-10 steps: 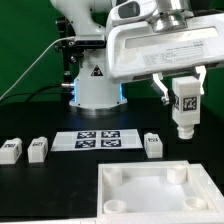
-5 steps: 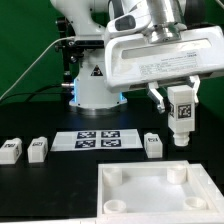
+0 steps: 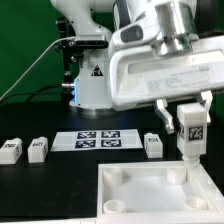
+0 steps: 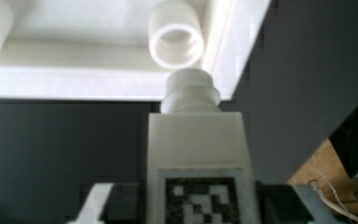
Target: Assemble one leg
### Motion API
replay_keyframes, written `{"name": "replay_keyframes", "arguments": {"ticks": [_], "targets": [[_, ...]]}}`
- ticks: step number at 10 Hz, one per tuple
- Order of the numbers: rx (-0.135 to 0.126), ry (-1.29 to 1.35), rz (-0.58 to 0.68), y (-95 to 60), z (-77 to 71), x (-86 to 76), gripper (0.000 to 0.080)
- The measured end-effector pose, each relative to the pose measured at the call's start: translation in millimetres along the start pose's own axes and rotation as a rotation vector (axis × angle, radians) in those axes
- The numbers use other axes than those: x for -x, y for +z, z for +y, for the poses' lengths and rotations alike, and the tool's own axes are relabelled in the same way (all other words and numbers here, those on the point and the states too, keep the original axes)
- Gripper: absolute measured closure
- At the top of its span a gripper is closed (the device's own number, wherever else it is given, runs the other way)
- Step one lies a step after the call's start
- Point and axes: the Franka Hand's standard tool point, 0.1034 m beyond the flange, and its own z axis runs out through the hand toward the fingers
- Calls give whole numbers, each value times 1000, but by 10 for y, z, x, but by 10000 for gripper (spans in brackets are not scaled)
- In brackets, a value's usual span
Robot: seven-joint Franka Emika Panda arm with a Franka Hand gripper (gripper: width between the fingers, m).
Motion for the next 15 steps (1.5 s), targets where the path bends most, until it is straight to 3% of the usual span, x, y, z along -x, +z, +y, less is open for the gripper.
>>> {"name": "replay_keyframes", "arguments": {"ticks": [2, 5, 15], "targets": [[2, 11, -2, 153, 67, -33, 509], [-4, 9, -11, 271, 24, 18, 509], [6, 8, 33, 415, 40, 158, 509]]}}
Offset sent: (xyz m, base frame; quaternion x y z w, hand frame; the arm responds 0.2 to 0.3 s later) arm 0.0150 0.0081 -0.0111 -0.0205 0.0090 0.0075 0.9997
